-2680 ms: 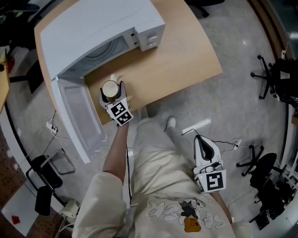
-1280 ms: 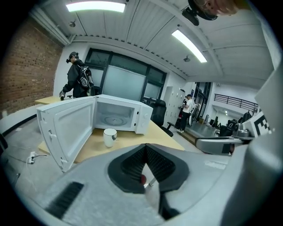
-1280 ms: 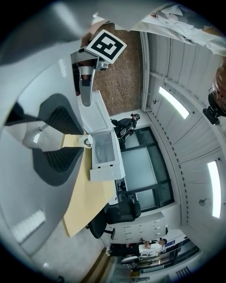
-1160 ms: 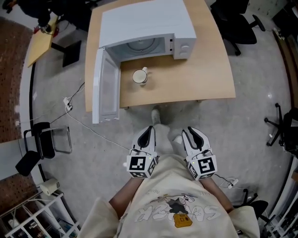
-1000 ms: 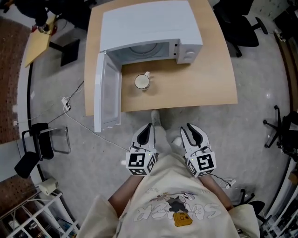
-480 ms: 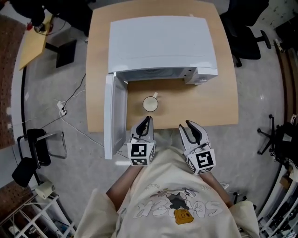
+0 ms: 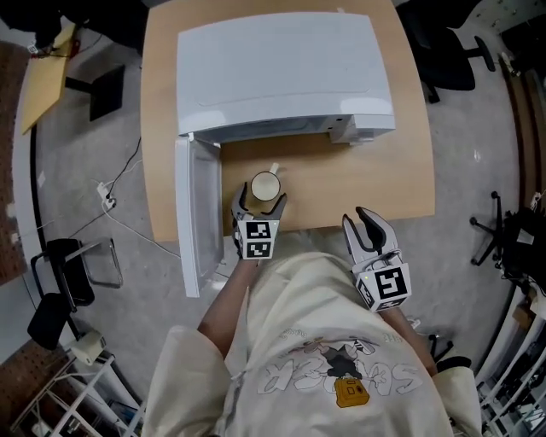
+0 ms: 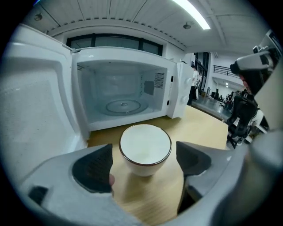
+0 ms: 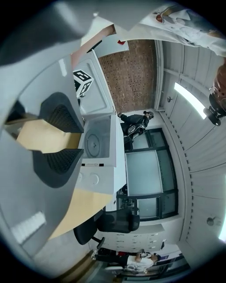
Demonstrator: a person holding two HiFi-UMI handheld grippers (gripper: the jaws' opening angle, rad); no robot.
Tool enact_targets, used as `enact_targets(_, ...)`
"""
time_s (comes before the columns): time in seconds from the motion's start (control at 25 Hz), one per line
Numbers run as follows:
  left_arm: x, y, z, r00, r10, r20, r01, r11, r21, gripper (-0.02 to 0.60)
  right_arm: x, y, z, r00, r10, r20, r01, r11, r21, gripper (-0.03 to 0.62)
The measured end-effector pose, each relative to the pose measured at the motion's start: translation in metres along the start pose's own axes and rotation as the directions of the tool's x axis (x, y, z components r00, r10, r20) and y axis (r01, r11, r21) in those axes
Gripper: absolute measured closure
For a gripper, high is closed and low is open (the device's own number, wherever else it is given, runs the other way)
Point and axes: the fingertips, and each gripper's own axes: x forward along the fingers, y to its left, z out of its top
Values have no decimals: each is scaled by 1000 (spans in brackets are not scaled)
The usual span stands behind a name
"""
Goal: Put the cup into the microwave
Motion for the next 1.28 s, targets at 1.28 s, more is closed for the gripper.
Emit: enact_targets(1.28, 48, 54, 167, 936, 151, 319, -148, 988, -32, 204, -14, -27, 3, 991, -130, 14, 130, 991, 45, 474)
